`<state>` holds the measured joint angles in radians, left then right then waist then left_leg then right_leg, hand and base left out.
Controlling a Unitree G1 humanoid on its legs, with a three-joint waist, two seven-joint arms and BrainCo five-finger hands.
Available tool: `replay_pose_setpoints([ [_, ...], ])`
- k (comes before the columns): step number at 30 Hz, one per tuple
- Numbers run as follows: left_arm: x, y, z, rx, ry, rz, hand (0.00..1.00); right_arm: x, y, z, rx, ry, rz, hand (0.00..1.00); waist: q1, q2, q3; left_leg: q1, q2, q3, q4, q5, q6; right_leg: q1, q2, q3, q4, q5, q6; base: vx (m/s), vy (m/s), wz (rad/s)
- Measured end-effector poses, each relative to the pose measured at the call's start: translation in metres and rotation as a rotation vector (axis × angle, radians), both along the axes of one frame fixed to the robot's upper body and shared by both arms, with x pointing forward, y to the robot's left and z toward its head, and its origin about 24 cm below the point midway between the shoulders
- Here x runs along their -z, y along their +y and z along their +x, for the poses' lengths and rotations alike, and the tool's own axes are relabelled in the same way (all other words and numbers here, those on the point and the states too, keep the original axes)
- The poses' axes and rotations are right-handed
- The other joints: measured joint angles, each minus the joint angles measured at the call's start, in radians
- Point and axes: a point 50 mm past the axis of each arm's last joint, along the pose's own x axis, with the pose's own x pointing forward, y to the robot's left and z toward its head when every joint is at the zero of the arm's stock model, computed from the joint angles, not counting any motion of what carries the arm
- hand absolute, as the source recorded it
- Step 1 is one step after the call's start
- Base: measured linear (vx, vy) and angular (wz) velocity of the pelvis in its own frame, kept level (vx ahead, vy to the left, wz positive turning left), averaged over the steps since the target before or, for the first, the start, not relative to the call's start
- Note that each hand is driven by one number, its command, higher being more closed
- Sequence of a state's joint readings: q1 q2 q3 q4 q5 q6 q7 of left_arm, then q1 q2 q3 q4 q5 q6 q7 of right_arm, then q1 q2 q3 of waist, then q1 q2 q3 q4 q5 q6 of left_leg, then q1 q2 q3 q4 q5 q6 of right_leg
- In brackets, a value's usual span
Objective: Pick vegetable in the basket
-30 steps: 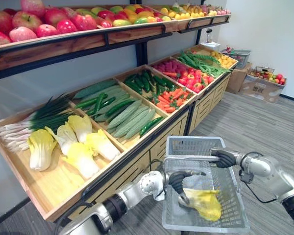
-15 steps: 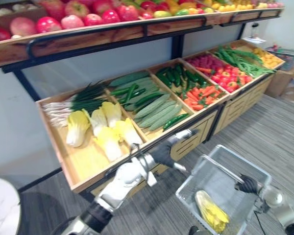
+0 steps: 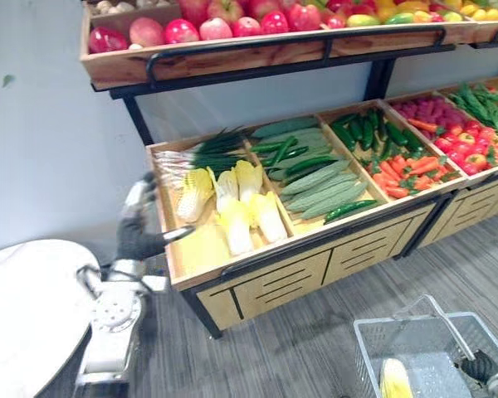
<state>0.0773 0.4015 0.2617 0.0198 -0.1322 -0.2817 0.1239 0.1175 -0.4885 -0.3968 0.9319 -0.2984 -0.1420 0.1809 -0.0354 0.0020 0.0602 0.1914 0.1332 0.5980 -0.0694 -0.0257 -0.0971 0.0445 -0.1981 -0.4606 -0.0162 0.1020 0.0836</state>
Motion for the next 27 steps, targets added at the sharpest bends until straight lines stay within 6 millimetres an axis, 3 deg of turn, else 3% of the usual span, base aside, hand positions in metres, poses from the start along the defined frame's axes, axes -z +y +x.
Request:
replay_pose_setpoints([
  [2, 0.021, 0.023, -0.015, -0.183, 0.058, -0.055, 0.00, 0.006, 0.003, -0.011, 0.065, -0.010, 0.021, 1.00, 0.013, -0.001, 0.000, -0.014, 0.000, -0.021, 0.000, 0.004, 0.003, 0.000, -0.001, -0.017, -0.002, 0.000, 0.000, 0.01, -0.026, 0.32],
  [5, 0.062, 0.054, -0.057, -0.484, 0.201, -0.129, 0.00, 0.010, 0.004, -0.024, 0.168, -0.034, 0.033, 1.00, 0.022, -0.003, -0.002, -0.016, -0.003, -0.051, -0.002, 0.007, 0.004, 0.019, -0.002, -0.033, -0.013, -0.001, -0.001, 0.01, -0.013, 0.28],
  [11, 0.125, 0.073, -0.134, -0.835, 0.470, -0.197, 0.00, 0.016, 0.007, -0.036, 0.259, -0.029, 0.043, 1.00, 0.043, -0.004, -0.008, -0.019, -0.018, -0.093, -0.022, 0.013, 0.006, 0.032, -0.013, -0.038, -0.019, -0.011, 0.002, -0.01, 0.005, 0.21],
  [15, 0.162, 0.068, -0.170, -0.952, 0.665, -0.267, 0.00, 0.019, 0.009, -0.039, 0.275, -0.021, 0.052, 1.00, 0.043, -0.006, -0.011, -0.019, -0.023, -0.098, -0.025, 0.019, 0.012, 0.033, -0.016, -0.039, -0.019, -0.011, 0.003, 0.00, 0.004, 0.03],
  [17, 0.184, 0.054, -0.190, -0.977, 0.791, -0.338, 0.00, 0.021, 0.009, -0.042, 0.293, -0.010, 0.045, 1.00, 0.042, -0.004, -0.023, -0.019, -0.024, -0.100, -0.026, 0.019, 0.013, 0.033, -0.016, -0.039, -0.021, -0.011, 0.003, 0.00, 0.000, 0.00],
  [21, 0.214, 0.025, -0.211, -0.909, 0.963, -0.485, 0.00, 0.024, 0.008, -0.049, 0.328, 0.012, 0.031, 1.00, 0.038, 0.000, -0.028, -0.015, -0.026, -0.108, -0.026, 0.021, 0.015, 0.045, -0.016, -0.040, -0.028, -0.011, 0.003, 0.00, -0.009, 0.04],
  [27, 0.240, -0.009, -0.236, -0.741, 1.216, -0.648, 0.00, 0.026, 0.011, -0.051, 0.349, 0.017, 0.007, 1.00, 0.033, 0.004, -0.030, -0.014, -0.028, -0.109, -0.031, 0.020, 0.014, 0.047, -0.015, -0.028, -0.036, -0.014, 0.006, -0.02, -0.010, -0.02],
])
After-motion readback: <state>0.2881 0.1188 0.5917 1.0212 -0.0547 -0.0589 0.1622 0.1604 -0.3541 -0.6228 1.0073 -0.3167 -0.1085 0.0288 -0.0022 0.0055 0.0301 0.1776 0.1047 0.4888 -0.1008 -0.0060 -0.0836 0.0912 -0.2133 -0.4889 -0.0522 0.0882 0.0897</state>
